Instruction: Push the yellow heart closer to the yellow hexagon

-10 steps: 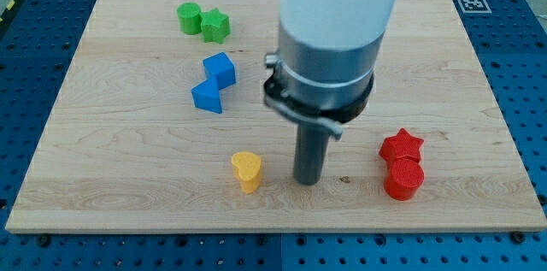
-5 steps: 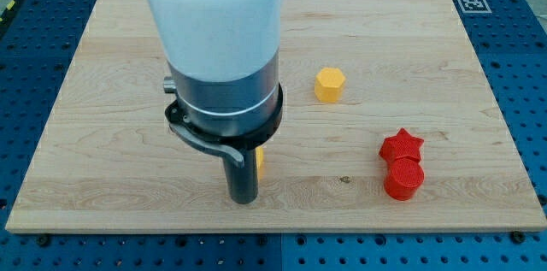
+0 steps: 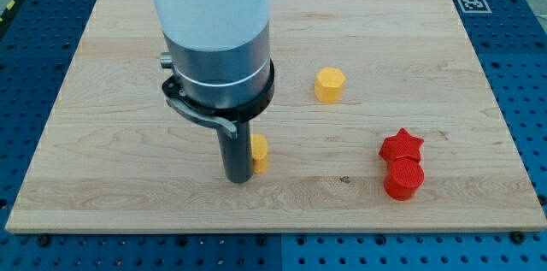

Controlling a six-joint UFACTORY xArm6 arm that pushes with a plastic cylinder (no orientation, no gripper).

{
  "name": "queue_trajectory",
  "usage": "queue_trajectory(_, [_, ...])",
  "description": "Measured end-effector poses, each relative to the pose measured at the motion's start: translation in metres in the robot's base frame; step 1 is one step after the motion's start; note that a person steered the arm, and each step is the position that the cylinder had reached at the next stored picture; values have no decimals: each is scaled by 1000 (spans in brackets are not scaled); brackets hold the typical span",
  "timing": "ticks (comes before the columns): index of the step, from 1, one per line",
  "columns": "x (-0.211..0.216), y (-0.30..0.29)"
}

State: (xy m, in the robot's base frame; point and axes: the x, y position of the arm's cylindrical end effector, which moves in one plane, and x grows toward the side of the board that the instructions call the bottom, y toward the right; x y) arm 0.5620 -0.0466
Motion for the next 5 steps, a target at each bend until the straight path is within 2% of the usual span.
queue_trajectory(1, [-12, 4])
queue_trajectory(5, [-55, 81])
